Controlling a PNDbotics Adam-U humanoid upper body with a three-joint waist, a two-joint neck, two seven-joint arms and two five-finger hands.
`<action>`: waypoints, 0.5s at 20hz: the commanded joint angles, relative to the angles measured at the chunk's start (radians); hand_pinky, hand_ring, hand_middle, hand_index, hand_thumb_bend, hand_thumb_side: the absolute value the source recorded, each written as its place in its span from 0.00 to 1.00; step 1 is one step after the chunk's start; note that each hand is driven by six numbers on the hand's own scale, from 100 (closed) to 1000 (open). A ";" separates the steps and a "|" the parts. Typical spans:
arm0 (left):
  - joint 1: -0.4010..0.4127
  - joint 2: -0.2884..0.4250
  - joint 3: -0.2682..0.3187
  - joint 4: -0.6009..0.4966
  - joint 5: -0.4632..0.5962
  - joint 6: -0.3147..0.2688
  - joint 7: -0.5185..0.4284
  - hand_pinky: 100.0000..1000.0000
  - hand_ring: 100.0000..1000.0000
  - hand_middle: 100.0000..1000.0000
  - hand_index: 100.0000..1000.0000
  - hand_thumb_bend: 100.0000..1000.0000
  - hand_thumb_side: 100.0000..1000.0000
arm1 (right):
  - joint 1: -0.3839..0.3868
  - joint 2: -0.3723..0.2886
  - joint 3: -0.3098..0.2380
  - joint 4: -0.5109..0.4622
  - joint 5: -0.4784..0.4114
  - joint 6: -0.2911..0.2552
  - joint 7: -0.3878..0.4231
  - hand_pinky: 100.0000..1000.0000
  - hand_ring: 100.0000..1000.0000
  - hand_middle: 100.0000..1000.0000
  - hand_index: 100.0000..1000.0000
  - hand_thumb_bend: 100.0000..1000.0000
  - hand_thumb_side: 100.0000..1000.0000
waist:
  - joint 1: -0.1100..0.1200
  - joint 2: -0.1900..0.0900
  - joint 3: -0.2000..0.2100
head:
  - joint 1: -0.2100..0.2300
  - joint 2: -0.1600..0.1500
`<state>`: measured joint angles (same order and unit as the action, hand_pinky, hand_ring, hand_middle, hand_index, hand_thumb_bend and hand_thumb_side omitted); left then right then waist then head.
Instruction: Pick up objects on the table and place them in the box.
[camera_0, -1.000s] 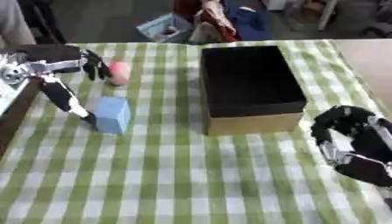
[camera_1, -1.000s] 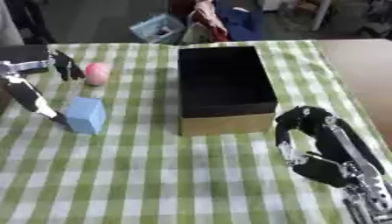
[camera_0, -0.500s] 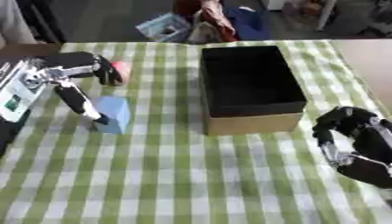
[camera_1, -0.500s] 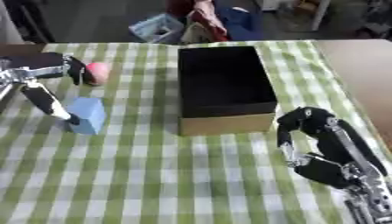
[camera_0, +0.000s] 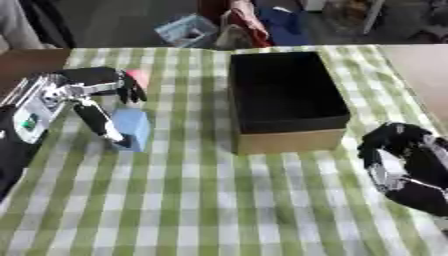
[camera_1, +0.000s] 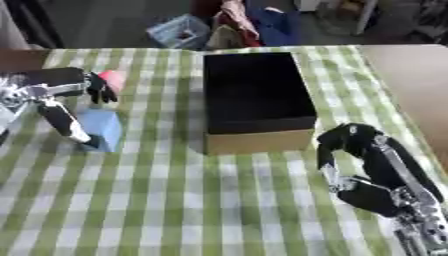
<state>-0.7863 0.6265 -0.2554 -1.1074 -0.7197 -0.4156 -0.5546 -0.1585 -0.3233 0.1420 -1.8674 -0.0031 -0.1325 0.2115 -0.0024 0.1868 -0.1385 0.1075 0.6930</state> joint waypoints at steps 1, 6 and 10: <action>-0.022 0.013 -0.001 -0.002 -0.010 -0.008 -0.003 0.68 0.55 0.57 0.76 0.68 0.19 | -0.011 -0.016 -0.004 -0.010 -0.005 -0.003 0.003 0.63 0.48 0.47 0.60 0.00 0.00 | -0.001 -0.011 0.000 | 0.003 -0.007; -0.019 0.013 -0.004 -0.001 -0.018 -0.018 -0.023 0.65 0.49 0.50 0.70 0.60 0.10 | -0.010 -0.016 -0.005 -0.009 -0.005 -0.003 0.003 0.63 0.48 0.47 0.60 0.00 0.00 | -0.001 -0.011 -0.002 | 0.002 -0.007; -0.017 0.016 -0.003 -0.006 -0.022 -0.018 -0.025 0.61 0.42 0.42 0.62 0.53 0.02 | -0.011 -0.015 -0.005 -0.009 -0.005 -0.003 0.003 0.63 0.48 0.47 0.60 0.00 0.00 | 0.000 -0.011 -0.001 | -0.001 -0.007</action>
<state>-0.7868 0.6228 -0.2608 -1.1050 -0.7321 -0.4333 -0.5768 -0.1585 -0.3232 0.1420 -1.8672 -0.0031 -0.1340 0.2132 -0.0018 0.1886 -0.1392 0.1080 0.6927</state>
